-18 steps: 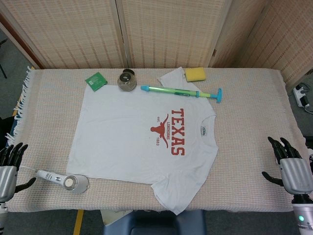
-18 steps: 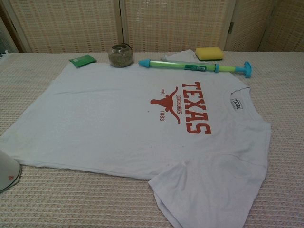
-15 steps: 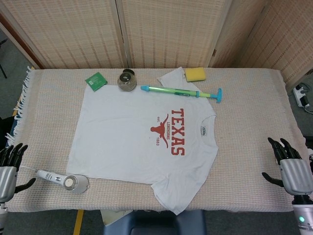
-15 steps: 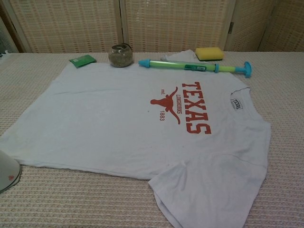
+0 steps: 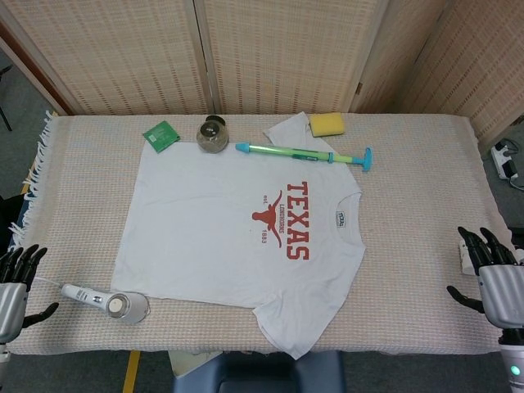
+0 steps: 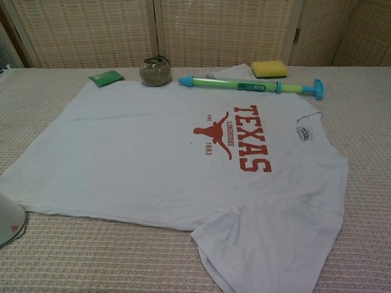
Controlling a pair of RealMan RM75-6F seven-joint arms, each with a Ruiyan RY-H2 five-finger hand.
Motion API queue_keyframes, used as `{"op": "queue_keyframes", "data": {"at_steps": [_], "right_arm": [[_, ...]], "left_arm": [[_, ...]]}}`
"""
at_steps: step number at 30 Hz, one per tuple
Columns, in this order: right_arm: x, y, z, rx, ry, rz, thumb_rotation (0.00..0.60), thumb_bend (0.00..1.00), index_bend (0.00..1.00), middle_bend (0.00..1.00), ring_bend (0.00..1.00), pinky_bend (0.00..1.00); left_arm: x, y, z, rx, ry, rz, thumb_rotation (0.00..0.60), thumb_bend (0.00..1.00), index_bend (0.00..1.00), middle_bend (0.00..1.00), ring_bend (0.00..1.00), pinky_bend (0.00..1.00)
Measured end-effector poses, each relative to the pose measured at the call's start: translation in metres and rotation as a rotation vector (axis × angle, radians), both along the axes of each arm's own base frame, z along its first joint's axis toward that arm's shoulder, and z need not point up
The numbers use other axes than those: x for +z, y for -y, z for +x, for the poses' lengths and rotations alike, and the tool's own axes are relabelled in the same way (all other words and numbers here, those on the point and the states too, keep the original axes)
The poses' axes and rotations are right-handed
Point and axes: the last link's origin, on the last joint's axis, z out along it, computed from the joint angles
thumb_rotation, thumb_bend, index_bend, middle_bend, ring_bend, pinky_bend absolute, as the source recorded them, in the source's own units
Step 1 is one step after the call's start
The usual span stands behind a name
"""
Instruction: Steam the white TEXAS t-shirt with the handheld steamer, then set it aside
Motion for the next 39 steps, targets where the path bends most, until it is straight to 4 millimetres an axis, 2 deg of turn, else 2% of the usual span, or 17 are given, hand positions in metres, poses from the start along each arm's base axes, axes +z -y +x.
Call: {"op": "queue_keyframes", "data": {"at_steps": [7, 20, 32, 39], "right_arm": [[0.004, 0.003, 0.006, 0.010, -0.011, 0.004, 0.600, 0.01, 0.00, 0.14, 0.06, 0.21], [0.006, -0.001, 0.002, -0.002, -0.003, 0.001, 0.600, 0.01, 0.00, 0.14, 0.06, 0.21], [0.006, -0.005, 0.001, -0.009, 0.001, 0.000, 0.600, 0.01, 0.00, 0.14, 0.06, 0.21], [0.006, -0.007, 0.000, -0.019, 0.002, -0.001, 0.600, 0.01, 0.00, 0.14, 0.06, 0.21]], "left_arm": [[-0.017, -0.003, -0.001, -0.007, -0.005, -0.095, 0.600, 0.13, 0.15, 0.13, 0.08, 0.12], [-0.048, -0.015, -0.009, 0.026, -0.025, -0.208, 0.600, 0.16, 0.20, 0.18, 0.12, 0.14], [-0.070, -0.030, -0.013, -0.012, 0.021, -0.221, 0.600, 0.22, 0.38, 0.36, 0.25, 0.21], [-0.083, -0.036, -0.012, -0.054, 0.052, -0.217, 0.600, 0.29, 0.54, 0.55, 0.42, 0.28]]}}
